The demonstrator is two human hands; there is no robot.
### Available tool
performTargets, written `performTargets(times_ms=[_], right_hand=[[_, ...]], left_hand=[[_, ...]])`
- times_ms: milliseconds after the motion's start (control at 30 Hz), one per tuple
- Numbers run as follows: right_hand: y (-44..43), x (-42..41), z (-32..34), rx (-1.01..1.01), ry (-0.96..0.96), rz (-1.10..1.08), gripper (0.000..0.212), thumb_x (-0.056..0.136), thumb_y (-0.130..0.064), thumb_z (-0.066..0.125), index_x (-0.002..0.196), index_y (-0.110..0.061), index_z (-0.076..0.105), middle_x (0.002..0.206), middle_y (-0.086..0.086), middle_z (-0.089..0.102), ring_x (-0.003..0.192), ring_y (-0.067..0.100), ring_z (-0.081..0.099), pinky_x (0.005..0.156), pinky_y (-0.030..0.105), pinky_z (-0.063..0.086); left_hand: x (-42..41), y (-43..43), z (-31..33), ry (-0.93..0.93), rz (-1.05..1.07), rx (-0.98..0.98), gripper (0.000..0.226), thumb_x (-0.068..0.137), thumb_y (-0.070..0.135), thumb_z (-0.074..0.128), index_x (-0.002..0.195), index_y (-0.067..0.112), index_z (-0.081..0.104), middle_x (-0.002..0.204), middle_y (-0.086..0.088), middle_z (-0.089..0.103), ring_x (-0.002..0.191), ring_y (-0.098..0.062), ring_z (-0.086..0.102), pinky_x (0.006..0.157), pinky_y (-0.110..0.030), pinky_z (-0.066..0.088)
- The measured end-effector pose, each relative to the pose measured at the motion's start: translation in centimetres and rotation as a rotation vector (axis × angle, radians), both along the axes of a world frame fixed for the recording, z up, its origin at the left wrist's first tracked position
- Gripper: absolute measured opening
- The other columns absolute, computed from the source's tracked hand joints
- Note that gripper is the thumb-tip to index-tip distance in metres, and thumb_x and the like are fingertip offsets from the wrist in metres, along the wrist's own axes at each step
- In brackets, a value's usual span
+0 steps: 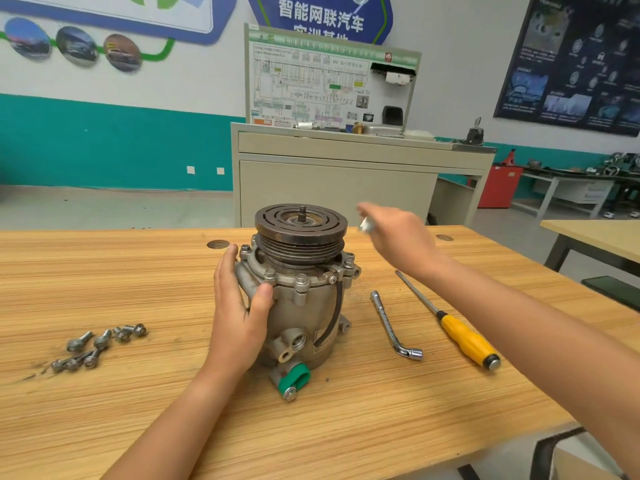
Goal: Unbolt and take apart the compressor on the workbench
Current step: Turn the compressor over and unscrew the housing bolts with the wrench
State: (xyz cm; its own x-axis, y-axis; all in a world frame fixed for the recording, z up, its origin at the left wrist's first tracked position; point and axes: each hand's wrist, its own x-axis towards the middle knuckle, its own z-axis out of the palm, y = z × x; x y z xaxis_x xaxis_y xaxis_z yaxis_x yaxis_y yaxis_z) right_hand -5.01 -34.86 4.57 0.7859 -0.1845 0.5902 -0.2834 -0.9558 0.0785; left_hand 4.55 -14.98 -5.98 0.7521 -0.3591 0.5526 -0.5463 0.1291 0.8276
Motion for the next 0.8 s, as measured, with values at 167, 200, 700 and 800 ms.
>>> performTargets(times_ms=[167, 200, 700, 800], right_hand=[[2.3, -5.4, 0.8, 0.382, -0.169, -0.014, 0.027, 0.098, -0.020, 0.037, 0.123, -0.013, 0.045, 0.065, -0.003, 0.051, 0.056, 0.012, 0.049, 0.047, 0.027, 0.034], [3.0, -6.7, 0.8, 0.345, -0.088, -0.045, 0.025, 0.098, -0.022, 0.038, 0.119, -0.014, 0.047, 0.064, -0.003, 0.050, 0.055, 0.012, 0.048, 0.046, 0.027, 0.033], [8.7, -8.4, 1.7, -0.403, 0.531, -0.352, 0.061, 0.082, 0.005, 0.045, 0.139, -0.010, 0.027, 0.054, -0.004, 0.031, 0.042, 0.014, 0.028, 0.036, 0.026, 0.017], [8.8, -8.0, 2.0, -0.516, 0.634, -0.305, 0.068, 0.083, 0.009, 0.044, 0.143, 0.002, 0.012, 0.053, 0.000, 0.032, 0.042, 0.016, 0.030, 0.036, 0.027, 0.018]], left_hand=[[0.0, -0.3, -0.1, -0.020, 0.041, 0.007, 0.082, 0.072, 0.061, 0.033, 0.146, 0.028, 0.018, 0.140, 0.017, 0.022, 0.126, 0.014, 0.018, 0.098, 0.003, 0.014], [0.0, -0.3, -0.1, -0.021, 0.045, 0.014, 0.084, 0.072, 0.061, 0.032, 0.147, 0.025, 0.018, 0.139, 0.018, 0.022, 0.123, 0.017, 0.018, 0.093, 0.006, 0.014], [0.3, -0.5, -0.3, -0.050, 0.061, -0.002, 0.084, 0.075, 0.060, 0.030, 0.147, 0.019, 0.021, 0.136, 0.015, 0.025, 0.121, 0.013, 0.021, 0.096, -0.003, 0.016], [0.3, -0.5, -0.4, -0.039, 0.063, -0.015, 0.084, 0.074, 0.060, 0.030, 0.147, 0.019, 0.021, 0.135, 0.014, 0.026, 0.121, 0.011, 0.023, 0.102, -0.016, 0.020]])
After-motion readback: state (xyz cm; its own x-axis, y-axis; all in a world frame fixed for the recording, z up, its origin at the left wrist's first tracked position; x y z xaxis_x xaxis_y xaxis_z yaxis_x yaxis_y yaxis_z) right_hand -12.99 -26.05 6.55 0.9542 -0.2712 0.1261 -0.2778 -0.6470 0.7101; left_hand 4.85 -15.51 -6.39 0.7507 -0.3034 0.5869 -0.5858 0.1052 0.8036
